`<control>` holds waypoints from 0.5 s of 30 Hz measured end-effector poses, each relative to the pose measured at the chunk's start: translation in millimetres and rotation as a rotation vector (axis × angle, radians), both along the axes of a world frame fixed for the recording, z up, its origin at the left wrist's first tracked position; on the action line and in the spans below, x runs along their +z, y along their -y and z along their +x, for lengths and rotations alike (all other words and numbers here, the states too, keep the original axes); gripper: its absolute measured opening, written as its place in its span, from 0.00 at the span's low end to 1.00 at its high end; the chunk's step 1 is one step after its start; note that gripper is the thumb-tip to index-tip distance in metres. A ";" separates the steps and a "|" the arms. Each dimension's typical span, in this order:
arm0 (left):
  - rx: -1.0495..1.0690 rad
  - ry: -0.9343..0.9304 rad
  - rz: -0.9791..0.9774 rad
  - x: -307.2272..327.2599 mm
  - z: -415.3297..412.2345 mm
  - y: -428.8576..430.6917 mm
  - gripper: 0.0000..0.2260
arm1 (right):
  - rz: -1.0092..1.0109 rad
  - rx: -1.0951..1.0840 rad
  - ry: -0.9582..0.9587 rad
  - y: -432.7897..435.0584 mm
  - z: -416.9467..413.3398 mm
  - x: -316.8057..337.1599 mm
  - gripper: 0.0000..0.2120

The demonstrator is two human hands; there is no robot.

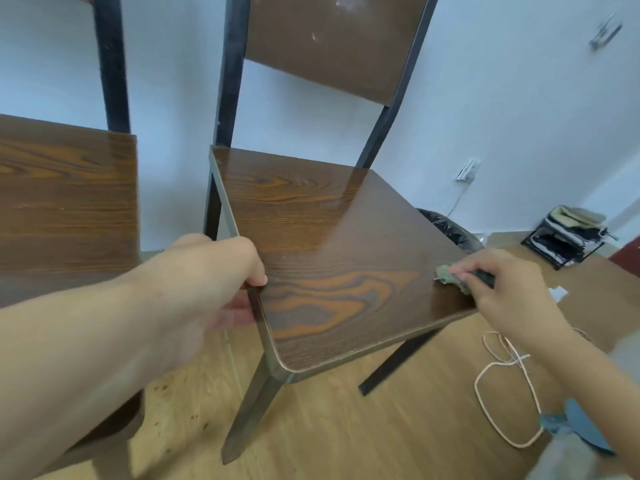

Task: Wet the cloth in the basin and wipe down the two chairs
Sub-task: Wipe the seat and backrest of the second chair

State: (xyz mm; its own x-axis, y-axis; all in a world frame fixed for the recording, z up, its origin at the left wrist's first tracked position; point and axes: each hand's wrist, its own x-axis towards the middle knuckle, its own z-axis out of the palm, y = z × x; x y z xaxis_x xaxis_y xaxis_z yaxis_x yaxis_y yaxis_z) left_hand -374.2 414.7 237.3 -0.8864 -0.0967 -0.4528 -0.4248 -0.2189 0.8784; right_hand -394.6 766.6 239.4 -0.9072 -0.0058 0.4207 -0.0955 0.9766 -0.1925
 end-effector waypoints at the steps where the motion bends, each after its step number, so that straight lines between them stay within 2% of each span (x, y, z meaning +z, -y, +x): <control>1: 0.000 -0.013 0.011 -5.3 -3.3 3.0 0.08 | -0.003 -0.091 0.029 -14.9 -9.5 3.0 0.11; 3: 0.018 -0.001 0.029 -4.5 -5.8 4.8 0.12 | -0.001 -0.238 0.096 -36.8 -28.6 8.9 0.13; 5: 0.004 -0.007 0.029 -5.9 -8.8 4.1 0.13 | 0.015 -0.317 0.128 -38.3 -50.8 11.6 0.19; 8: 0.008 0.014 -0.022 -5.9 -9.9 5.8 0.10 | -0.029 -0.279 0.110 -0.5 -86.7 8.1 0.20; 10: 0.022 0.032 -0.045 -4.8 -17.9 7.3 0.12 | -0.053 -0.181 0.076 45.7 -102.2 6.2 0.15; 12: 0.056 0.058 -0.069 -5.3 -37.3 12.8 0.20 | -0.065 0.005 0.053 98.8 -103.7 4.1 0.10; 13: 0.079 0.073 -0.083 -5.8 -49.5 17.0 0.21 | -0.055 0.112 0.050 123.7 -97.5 3.1 0.09; 15: 0.150 0.091 -0.101 -1.1 -73.1 25.3 0.15 | -0.010 0.346 0.015 168.9 -67.3 1.2 0.09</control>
